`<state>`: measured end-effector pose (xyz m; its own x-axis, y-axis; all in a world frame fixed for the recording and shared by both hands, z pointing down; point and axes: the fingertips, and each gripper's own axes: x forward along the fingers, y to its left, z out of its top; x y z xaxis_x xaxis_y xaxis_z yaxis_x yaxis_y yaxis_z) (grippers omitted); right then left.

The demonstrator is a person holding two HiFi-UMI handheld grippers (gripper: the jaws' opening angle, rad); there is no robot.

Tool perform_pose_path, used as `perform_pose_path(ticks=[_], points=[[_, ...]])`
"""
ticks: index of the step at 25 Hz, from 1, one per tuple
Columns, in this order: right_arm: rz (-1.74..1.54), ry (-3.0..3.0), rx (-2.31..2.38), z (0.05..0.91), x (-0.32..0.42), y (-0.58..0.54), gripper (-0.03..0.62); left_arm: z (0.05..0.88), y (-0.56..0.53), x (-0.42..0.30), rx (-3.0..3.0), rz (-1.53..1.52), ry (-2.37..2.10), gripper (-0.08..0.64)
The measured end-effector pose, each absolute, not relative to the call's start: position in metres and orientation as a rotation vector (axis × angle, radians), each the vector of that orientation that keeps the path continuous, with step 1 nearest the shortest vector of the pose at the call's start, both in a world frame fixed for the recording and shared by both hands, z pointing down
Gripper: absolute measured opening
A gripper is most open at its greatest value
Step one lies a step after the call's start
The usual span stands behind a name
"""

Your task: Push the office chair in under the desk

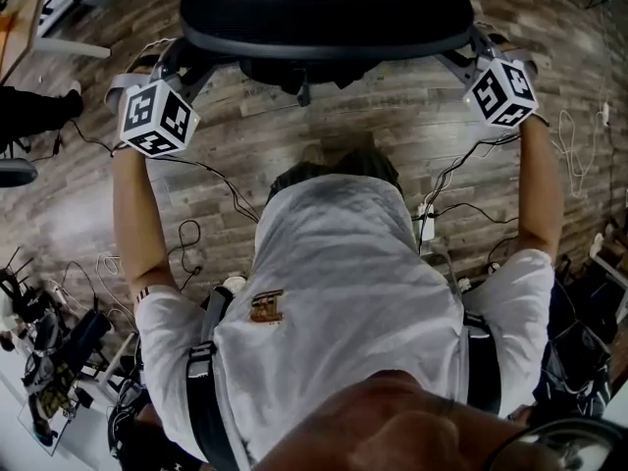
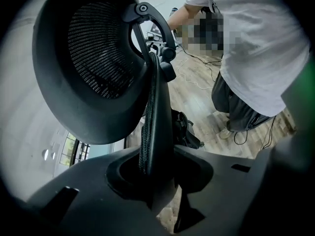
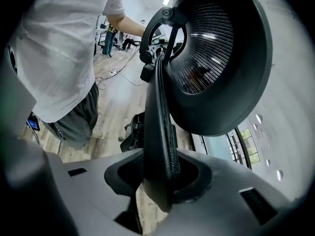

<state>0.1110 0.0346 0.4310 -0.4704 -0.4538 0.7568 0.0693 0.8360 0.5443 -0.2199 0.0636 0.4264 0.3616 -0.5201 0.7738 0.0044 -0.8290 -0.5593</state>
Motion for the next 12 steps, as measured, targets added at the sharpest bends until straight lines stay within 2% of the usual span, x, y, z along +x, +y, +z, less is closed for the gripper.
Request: perform_pose_path(ticks=[12], points=[[-0.618, -1.946, 0.287, 0.431, 0.096, -0.049, 0.144, 0.42, -0.012, -0.236, -2.169, -1.465, 0.465, 0.14]])
